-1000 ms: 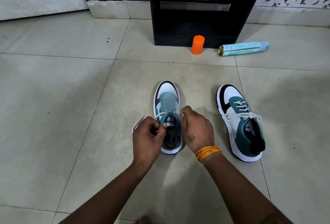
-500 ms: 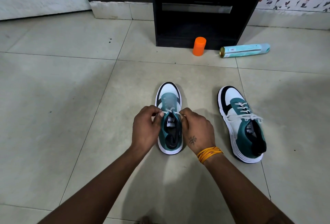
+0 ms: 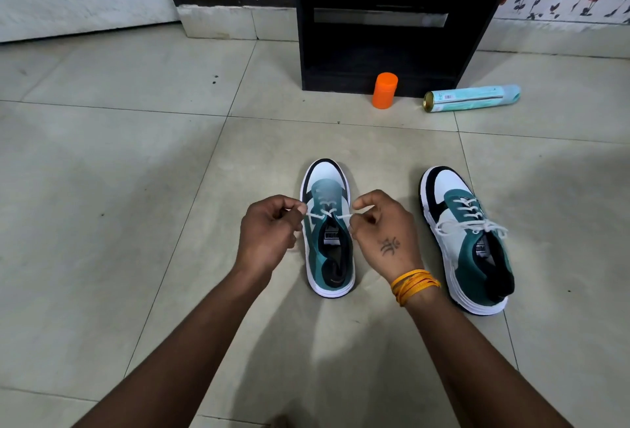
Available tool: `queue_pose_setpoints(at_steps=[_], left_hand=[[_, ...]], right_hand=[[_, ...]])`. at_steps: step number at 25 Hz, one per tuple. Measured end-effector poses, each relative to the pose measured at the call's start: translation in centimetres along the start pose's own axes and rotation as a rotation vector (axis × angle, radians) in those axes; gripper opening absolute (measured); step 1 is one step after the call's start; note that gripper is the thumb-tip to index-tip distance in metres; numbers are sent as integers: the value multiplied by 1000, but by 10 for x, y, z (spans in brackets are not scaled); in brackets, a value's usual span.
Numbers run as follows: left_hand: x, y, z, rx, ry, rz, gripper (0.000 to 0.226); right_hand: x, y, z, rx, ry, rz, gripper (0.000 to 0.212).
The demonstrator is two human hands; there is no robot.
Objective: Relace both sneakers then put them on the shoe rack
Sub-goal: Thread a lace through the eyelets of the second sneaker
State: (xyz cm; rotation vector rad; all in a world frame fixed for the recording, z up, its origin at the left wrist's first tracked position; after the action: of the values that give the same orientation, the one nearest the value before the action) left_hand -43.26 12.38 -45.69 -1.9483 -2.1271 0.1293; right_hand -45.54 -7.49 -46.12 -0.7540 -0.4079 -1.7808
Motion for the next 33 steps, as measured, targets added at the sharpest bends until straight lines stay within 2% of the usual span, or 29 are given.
queue_pose_setpoints(at_steps=[4, 8, 10, 12, 15, 17, 21, 23, 25, 28, 30, 33], left_hand=[[2, 0, -35, 25, -174, 89, 10], [2, -2, -63, 19, -268, 220, 29], [3, -1, -68, 15, -265, 270, 34], [5, 1, -69, -20, -190, 256, 28], [10, 5, -69, -112, -10, 182, 8], [14, 8, -69, -120, 66, 125, 10], [16, 8, -64, -86, 123, -91, 27], [12, 5, -59, -16, -36, -168, 26], [4, -2, -56, 75, -246, -151, 19], [-9, -10, -57, 225, -501, -15, 14], [-14, -10, -62, 261, -580, 55, 11], [-19, -9, -68, 217, -566, 76, 12]], right_hand=[[18, -2, 35, -9, 342, 127, 11], [37, -5, 66, -61, 584, 231, 13], [43, -4, 70, -77, 669, 270, 20], [47, -3, 71, -57, 663, 280, 23], [46, 0, 66, -32, 565, 226, 12], [43, 1, 61, -37, 490, 165, 3], [40, 6, 50, 110, 141, -175, 20], [40, 8, 48, 97, 192, -292, 20], [38, 10, 47, 56, 375, -279, 17], [33, 9, 52, 98, 541, -196, 8], [28, 5, 58, 148, 536, -117, 12], [20, 2, 61, 187, 451, -8, 22]])
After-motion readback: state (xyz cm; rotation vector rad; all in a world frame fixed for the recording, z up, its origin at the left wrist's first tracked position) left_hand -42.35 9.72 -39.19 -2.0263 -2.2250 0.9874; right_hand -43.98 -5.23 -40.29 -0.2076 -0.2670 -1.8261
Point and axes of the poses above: each hand's wrist, its own y-axis towards the middle knuckle, its own x-axis out of the back of the hand, z = x × y, the point moved 3 cm from there along y, towards the middle knuckle, and after that the axes turned 7 degrees about -y, right-handed, at the moved point
